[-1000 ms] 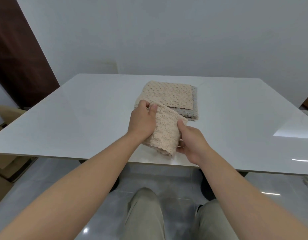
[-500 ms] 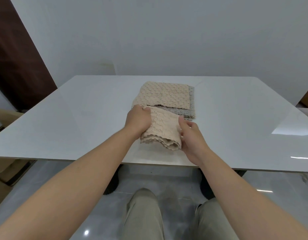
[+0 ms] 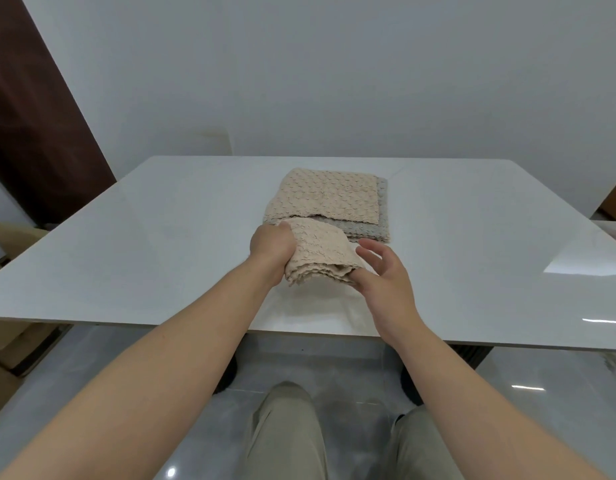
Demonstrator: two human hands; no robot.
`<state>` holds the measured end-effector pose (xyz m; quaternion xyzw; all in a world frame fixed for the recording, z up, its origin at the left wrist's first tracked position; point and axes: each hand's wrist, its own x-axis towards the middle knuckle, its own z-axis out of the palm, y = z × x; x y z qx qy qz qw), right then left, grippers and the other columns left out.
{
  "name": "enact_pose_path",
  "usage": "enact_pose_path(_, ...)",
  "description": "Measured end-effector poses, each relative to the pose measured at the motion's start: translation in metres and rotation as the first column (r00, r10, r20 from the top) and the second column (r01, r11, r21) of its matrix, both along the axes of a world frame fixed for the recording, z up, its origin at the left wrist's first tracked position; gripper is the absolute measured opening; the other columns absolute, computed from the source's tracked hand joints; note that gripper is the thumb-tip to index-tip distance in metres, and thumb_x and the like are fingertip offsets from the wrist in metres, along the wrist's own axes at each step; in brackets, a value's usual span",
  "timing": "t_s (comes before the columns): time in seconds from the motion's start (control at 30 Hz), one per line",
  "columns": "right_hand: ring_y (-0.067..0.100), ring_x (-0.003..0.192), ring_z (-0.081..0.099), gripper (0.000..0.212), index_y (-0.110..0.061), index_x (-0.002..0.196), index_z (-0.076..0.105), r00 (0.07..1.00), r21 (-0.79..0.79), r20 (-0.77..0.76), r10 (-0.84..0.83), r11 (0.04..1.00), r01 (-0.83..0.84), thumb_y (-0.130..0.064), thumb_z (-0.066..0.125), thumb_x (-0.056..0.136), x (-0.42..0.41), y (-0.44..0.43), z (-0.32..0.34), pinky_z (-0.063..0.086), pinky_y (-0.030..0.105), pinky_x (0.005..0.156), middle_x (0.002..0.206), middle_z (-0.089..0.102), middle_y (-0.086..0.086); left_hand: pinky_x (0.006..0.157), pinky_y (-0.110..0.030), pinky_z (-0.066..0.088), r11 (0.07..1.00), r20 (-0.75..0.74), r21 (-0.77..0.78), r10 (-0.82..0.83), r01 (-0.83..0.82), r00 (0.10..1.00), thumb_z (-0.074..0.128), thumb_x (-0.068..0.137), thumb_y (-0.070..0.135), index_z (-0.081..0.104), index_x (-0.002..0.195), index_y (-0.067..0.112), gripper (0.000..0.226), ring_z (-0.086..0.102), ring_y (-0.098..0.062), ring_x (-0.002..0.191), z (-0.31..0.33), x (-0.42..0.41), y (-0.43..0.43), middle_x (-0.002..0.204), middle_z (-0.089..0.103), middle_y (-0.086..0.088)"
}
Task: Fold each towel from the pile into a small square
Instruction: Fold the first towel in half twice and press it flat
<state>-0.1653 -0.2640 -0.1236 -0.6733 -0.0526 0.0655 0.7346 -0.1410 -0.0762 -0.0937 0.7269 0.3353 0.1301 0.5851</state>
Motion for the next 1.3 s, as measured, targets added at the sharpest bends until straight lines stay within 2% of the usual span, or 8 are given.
enact_pose_path(0.3,0.01,0.076,0.075,0.036,-0.033,0.127,0.046,0.995,-0.297,0.074,-0.06,0.952,0.08,-0.011,0.047,0.099,-0.007,-0.002,-0.002,0.061,0.043,0.083,0.093,0.075,0.0,0.078,-0.032,0.038,0.95,0.023,0.31,0.039,-0.044,0.999,0.04,0.107,0.033,0.051,0.119,0.003,0.034,0.052,-0.026,0.093,-0.005,-0.006,0.003,0.11,0.059,-0.009)
enact_pose_path(0.53,0.034,0.104,0.072,0.059,-0.018,0.143,0.041,0.915,0.262,-0.317,0.249,0.95,-0.168,0.011,0.05,0.092,-0.001,-0.011,0.004,0.058,0.046,0.094,0.111,0.074,0.021,0.075,-0.031,0.038,0.907,0.098,0.421,-0.054,0.008,0.994,0.039,0.107,0.037,0.048,0.112,0.011,0.028,0.056,-0.021,0.088,0.002,-0.017,0.006,0.092,0.056,0.004)
enact_pose_path(0.63,0.039,0.1,0.071,0.051,-0.01,0.139,0.045,0.846,0.385,-0.447,0.291,0.916,-0.112,-0.004,0.046,0.089,0.009,-0.016,0.009,0.057,0.054,0.091,0.121,0.07,0.021,0.072,-0.03,0.037,0.863,0.158,0.504,-0.12,0.024,0.98,0.039,0.107,0.041,0.047,0.109,0.015,0.027,0.053,-0.014,0.081,0.016,-0.022,0.002,0.085,0.051,0.012)
enact_pose_path(0.73,0.035,0.09,0.071,0.043,-0.009,0.126,0.063,0.857,0.162,-0.47,0.213,0.975,-0.154,-0.04,0.05,0.098,0.016,-0.011,0.015,0.059,0.053,0.085,0.107,0.073,0.015,0.064,-0.029,0.039,0.81,0.173,0.581,-0.218,0.079,0.96,0.038,0.107,0.044,0.048,0.108,0.018,0.028,0.056,-0.007,0.078,0.022,-0.027,-0.007,0.086,0.055,0.012)
enact_pose_path(0.83,0.028,0.097,0.072,0.062,-0.015,0.113,0.069,0.924,-0.146,-0.365,0.11,0.974,-0.173,-0.066,0.035,0.1,0.019,0.002,0.016,0.06,0.047,0.087,0.106,0.075,0.008,0.061,-0.02,0.037,0.798,0.173,0.591,-0.265,0.115,0.948,0.039,0.107,0.044,0.048,0.106,0.019,0.026,0.054,-0.001,0.076,0.019,-0.029,-0.017,0.084,0.057,0.011)
enact_pose_path(0.93,0.025,0.091,0.065,0.067,-0.011,0.094,0.062,0.994,-0.425,-0.113,0.005,0.904,-0.053,-0.064,0.021,0.102,0.02,0.009,0.011,0.055,0.039,0.08,0.092,0.068,0.006,0.061,-0.024,0.037,0.811,0.177,0.573,-0.267,0.121,0.947,0.039,0.107,0.043,0.047,0.106,0.019,0.025,0.054,-0.001,0.076,0.015,-0.031,-0.023,0.084,0.057,0.012)
enact_pose_path(1.03,0.015,0.072,0.051,0.052,-0.018,0.078,0.046,0.996,-0.491,0.063,-0.066,0.866,0.089,-0.055,0.022,0.106,0.016,0.011,0.005,0.035,0.028,0.059,0.077,0.052,-0.002,0.063,-0.025,0.04,0.833,0.184,0.543,-0.246,0.111,0.952,0.039,0.107,0.041,0.047,0.105,0.019,0.024,0.052,-0.001,0.075,0.01,-0.031,-0.025,0.083,0.055,0.012)
enact_pose_path(1.3,0.019,0.07,0.053,0.044,-0.011,0.086,0.048,0.993,-0.545,0.092,-0.068,0.831,0.108,-0.045,0.032,0.108,0.023,0.0,0.007,0.038,0.019,0.04,0.081,0.054,0.004,0.048,-0.012,0.037,0.896,0.102,0.428,-0.182,0.122,0.978,0.04,0.108,0.037,0.048,0.112,0.014,0.024,0.05,-0.004,0.063,-0.006,-0.027,-0.033,0.08,0.056,0.005)
